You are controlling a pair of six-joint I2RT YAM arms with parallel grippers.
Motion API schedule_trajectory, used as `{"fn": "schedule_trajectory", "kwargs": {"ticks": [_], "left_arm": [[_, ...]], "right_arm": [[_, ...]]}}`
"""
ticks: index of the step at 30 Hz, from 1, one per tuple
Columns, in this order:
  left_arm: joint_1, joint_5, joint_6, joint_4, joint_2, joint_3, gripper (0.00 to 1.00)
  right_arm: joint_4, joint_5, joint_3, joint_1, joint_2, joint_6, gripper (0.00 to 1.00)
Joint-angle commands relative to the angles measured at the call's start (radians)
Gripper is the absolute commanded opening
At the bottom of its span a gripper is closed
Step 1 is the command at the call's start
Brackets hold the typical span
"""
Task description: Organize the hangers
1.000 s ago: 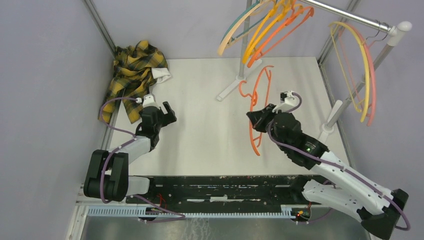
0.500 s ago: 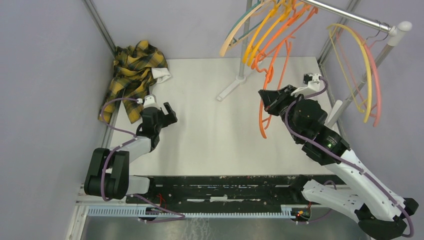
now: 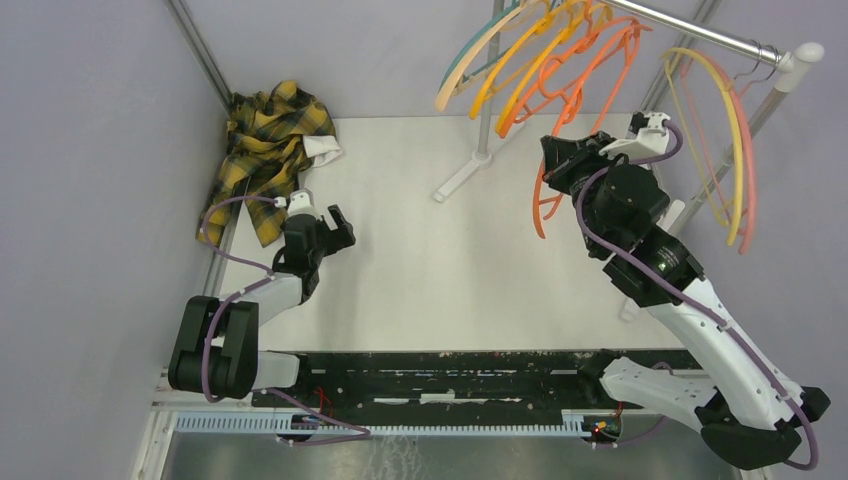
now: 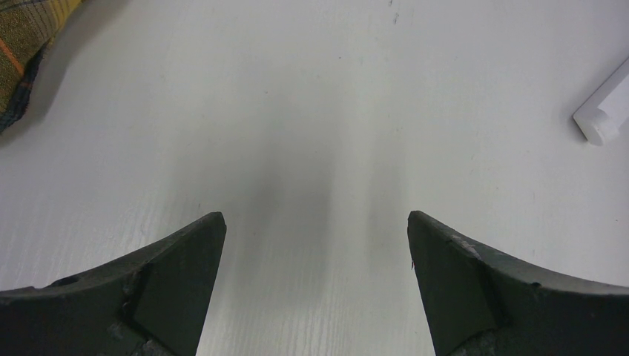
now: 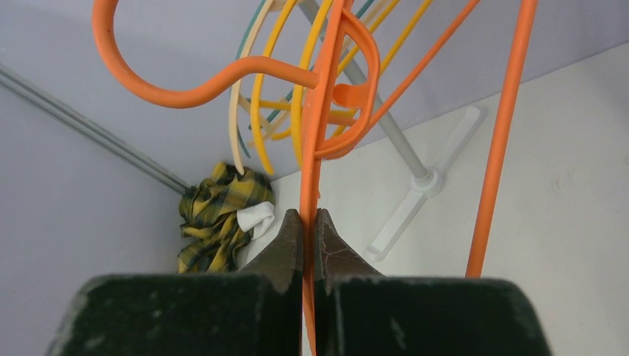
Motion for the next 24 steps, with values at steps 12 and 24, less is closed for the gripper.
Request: {"fn": "schedule_trajectory", "kwargs": {"ticks": [12,24], "left_arm": [[0.000,0.017,-0.046,0.063,-0.005,-0.001,1.00],[0.000,0.017,-0.047,0.071,0.013,0.002,1.00]], "right_arm": [[0.103,-0.117,0.060,-0.243,0.078,0.119,0.01],[0.249,-0.487,0.131,-0.551,0.232,0.313,0.01]]}}
